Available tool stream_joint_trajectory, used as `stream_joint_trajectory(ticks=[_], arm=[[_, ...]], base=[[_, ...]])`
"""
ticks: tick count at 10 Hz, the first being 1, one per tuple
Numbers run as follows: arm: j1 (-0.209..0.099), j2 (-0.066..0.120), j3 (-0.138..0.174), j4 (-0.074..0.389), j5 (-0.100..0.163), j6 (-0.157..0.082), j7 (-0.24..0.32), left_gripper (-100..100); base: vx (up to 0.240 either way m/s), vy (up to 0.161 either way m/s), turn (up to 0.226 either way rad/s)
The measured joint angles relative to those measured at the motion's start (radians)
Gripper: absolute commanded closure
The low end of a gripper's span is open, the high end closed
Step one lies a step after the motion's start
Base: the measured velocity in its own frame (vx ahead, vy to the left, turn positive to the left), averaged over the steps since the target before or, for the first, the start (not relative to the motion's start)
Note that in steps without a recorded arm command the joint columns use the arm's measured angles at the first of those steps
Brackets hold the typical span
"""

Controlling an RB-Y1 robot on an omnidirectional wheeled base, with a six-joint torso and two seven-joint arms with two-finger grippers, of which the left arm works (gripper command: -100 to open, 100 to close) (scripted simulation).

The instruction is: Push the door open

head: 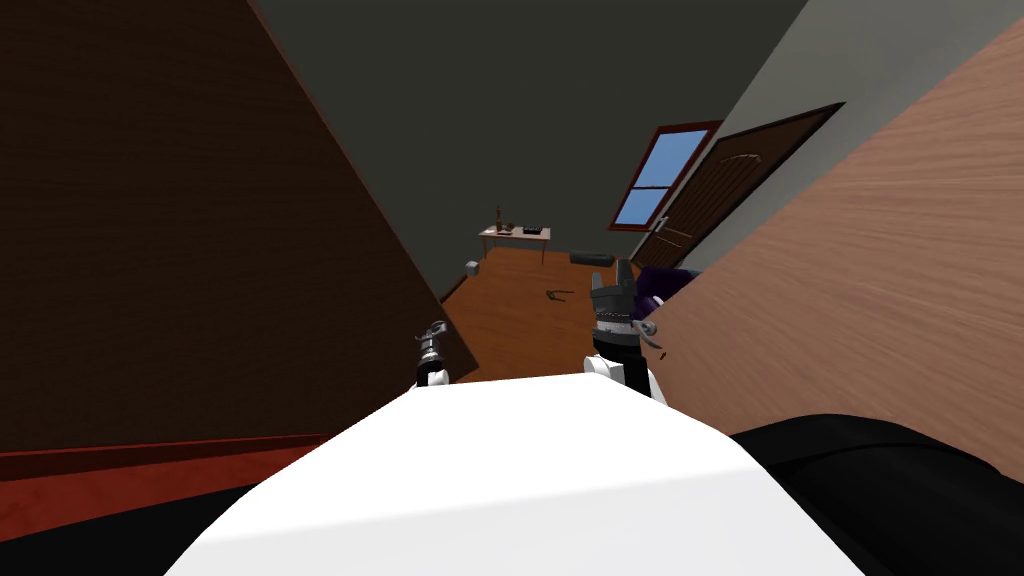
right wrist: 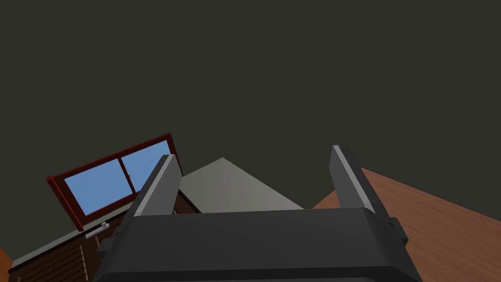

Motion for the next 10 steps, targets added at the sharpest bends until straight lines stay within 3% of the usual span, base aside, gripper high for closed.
stream_joint_trajectory(ticks=[1,2,5,6,8,10], arm=[[-0.018,0.008,0.012,0.041,0.007,-0.024,0.000,100],[-0.009,0.008,0.018,0.026,0.010,-0.026,-0.002,100],[0.008,0.007,0.041,0.005,0.024,-0.009,-0.012,100],[0.004,0.012,0.051,0.017,0.030,-0.012,-0.013,100],[0.030,0.008,0.073,-0.030,0.043,0.013,-0.024,100],[0.006,0.017,0.093,0.019,0.054,-0.015,-0.033,100]], base=[[0.140,-0.017,0.038],[0.060,-0.001,-0.001],[0.162,-0.034,0.058],[0.191,-0.031,0.061],[0.179,-0.016,0.053],[0.188,-0.011,0.046]])
